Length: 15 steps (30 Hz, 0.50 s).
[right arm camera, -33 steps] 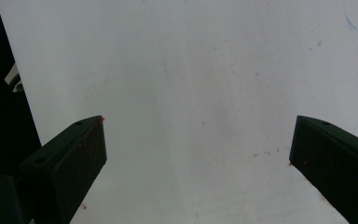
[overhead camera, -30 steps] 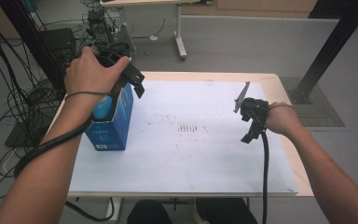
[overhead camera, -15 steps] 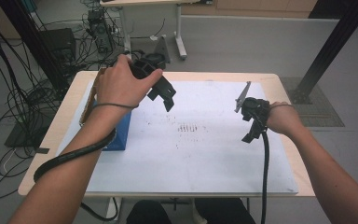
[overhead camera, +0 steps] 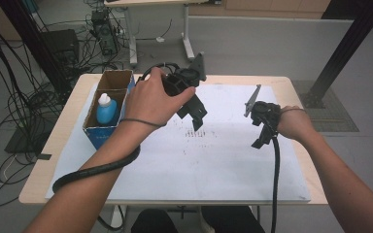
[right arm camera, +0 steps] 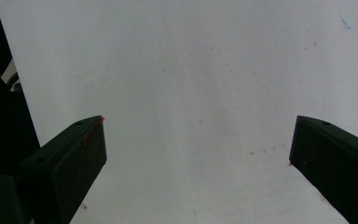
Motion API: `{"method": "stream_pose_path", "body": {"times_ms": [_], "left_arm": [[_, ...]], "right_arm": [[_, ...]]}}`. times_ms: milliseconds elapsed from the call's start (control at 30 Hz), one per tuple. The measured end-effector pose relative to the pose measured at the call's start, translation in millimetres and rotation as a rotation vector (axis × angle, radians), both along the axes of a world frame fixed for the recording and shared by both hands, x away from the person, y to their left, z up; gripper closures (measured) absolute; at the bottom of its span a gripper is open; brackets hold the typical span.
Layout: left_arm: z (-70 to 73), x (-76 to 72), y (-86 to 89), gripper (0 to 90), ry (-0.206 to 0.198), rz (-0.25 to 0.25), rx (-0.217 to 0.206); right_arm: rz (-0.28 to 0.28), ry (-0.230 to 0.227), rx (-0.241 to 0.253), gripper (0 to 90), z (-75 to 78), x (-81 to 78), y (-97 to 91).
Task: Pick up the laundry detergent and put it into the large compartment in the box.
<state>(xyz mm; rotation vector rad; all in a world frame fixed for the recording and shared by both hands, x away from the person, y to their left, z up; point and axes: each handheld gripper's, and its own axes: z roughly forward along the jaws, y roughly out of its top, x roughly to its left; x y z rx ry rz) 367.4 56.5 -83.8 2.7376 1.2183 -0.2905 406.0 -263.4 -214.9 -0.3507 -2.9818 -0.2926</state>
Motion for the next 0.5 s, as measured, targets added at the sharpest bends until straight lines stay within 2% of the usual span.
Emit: {"method": "stream_pose_path", "body": {"times_ms": [267,500], "left_arm": [[-17.3,-0.8,-17.5,5.4,0.024,-0.031,-0.001],[-24.7,-0.1,-23.1,5.4,0.026,-0.041,-0.003]], "right_arm": [[-0.003,0.001,-0.001,3.8,-1.7,-1.0,-0.6],[0.001,-0.001,0.003,3.8,-2.7,-2.6,-1.8]]}}
